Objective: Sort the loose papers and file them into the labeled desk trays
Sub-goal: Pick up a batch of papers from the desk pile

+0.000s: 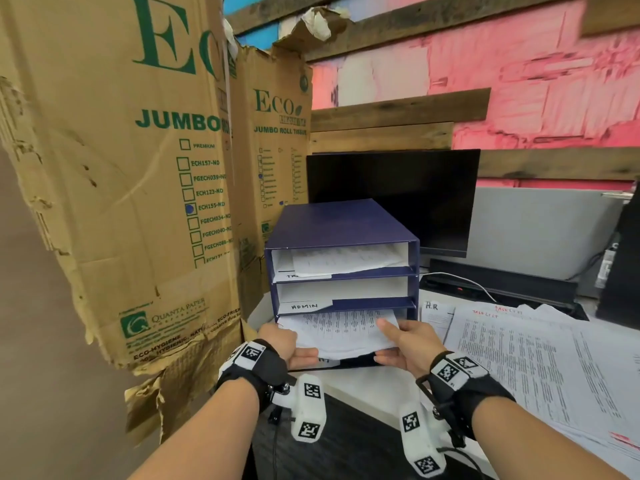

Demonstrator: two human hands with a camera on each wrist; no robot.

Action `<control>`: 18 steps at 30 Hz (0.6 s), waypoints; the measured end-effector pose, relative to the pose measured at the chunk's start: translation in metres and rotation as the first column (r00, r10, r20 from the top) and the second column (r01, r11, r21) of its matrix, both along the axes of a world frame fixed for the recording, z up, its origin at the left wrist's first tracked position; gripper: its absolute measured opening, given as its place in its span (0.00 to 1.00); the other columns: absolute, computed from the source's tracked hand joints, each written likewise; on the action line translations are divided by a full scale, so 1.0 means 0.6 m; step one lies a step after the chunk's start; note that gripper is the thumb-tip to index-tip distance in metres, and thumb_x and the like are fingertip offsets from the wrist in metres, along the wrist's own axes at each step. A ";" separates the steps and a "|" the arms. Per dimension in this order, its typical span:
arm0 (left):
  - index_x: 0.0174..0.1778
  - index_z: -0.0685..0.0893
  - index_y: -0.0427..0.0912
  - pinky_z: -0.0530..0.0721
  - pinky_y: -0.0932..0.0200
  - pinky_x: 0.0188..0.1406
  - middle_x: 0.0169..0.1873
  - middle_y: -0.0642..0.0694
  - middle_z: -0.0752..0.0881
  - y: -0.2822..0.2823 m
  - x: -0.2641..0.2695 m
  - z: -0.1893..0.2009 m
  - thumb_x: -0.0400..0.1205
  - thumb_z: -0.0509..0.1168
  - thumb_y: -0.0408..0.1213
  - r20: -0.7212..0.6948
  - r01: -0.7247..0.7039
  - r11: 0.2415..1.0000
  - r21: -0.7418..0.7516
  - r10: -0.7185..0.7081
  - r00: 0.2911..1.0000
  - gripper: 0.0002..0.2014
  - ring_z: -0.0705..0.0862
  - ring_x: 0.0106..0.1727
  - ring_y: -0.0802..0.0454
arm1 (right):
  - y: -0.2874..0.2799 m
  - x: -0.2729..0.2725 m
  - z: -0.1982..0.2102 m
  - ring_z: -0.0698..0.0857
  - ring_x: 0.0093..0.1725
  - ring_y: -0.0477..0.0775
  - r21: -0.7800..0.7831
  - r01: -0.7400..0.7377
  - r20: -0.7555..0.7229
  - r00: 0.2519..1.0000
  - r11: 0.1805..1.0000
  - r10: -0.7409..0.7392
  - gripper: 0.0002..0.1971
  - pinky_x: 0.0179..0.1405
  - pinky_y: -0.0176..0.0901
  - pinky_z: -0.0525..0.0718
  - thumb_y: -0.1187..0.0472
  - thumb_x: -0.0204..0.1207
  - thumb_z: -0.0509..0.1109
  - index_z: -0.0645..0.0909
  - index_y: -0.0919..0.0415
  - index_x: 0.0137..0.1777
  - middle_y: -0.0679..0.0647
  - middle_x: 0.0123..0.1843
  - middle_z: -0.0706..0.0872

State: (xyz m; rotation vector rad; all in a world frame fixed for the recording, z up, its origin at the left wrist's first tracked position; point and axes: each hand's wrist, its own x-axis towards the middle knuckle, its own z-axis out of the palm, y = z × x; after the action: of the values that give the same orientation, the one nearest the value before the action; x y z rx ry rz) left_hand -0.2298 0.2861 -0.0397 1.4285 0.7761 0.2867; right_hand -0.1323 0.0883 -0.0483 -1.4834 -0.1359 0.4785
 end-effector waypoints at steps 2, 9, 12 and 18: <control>0.64 0.73 0.25 0.88 0.49 0.39 0.38 0.32 0.84 -0.008 0.005 0.003 0.85 0.51 0.21 0.066 -0.018 0.997 -0.080 0.023 0.998 0.13 0.88 0.37 0.39 | -0.010 0.004 -0.006 0.88 0.30 0.58 -0.060 -0.037 -0.026 0.999 0.998 0.036 0.19 0.30 0.49 0.90 0.65 0.75 0.73 0.76 0.74 0.62 0.68 0.51 0.86; 0.53 0.76 0.36 0.87 0.51 0.38 0.53 0.34 0.82 -0.044 0.022 0.016 0.84 0.56 0.22 0.006 0.038 0.999 -0.002 -0.038 0.999 0.08 0.86 0.51 0.33 | -0.001 0.032 -0.007 0.88 0.25 0.56 -0.065 0.093 0.025 0.995 0.994 -0.092 0.14 0.23 0.44 0.88 0.69 0.82 0.63 0.74 0.74 0.65 0.65 0.44 0.87; 0.43 0.80 0.41 0.88 0.54 0.31 0.41 0.40 0.84 -0.029 0.034 0.006 0.80 0.63 0.29 -0.206 0.161 0.884 0.439 -0.075 0.976 0.03 0.83 0.37 0.42 | 0.014 0.041 -0.004 0.87 0.27 0.59 -0.067 0.112 0.041 0.993 0.991 -0.110 0.12 0.25 0.48 0.89 0.65 0.84 0.60 0.76 0.71 0.62 0.64 0.46 0.87; 0.47 0.83 0.52 0.82 0.59 0.61 0.53 0.49 0.84 -0.011 0.048 -0.022 0.81 0.62 0.37 -0.356 0.358 0.654 0.666 -0.143 0.923 0.06 0.83 0.54 0.51 | 0.045 0.048 -0.012 0.81 0.25 0.57 -0.123 0.084 0.021 0.996 0.989 -0.082 0.09 0.21 0.49 0.87 0.63 0.85 0.58 0.76 0.69 0.57 0.62 0.45 0.87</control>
State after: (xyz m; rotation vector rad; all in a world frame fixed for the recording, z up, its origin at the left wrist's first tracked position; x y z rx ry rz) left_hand -0.2009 0.2793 -0.0530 2.3608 0.6931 0.1779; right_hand -0.1033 0.1154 -0.0556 -1.6077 -0.0572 0.4141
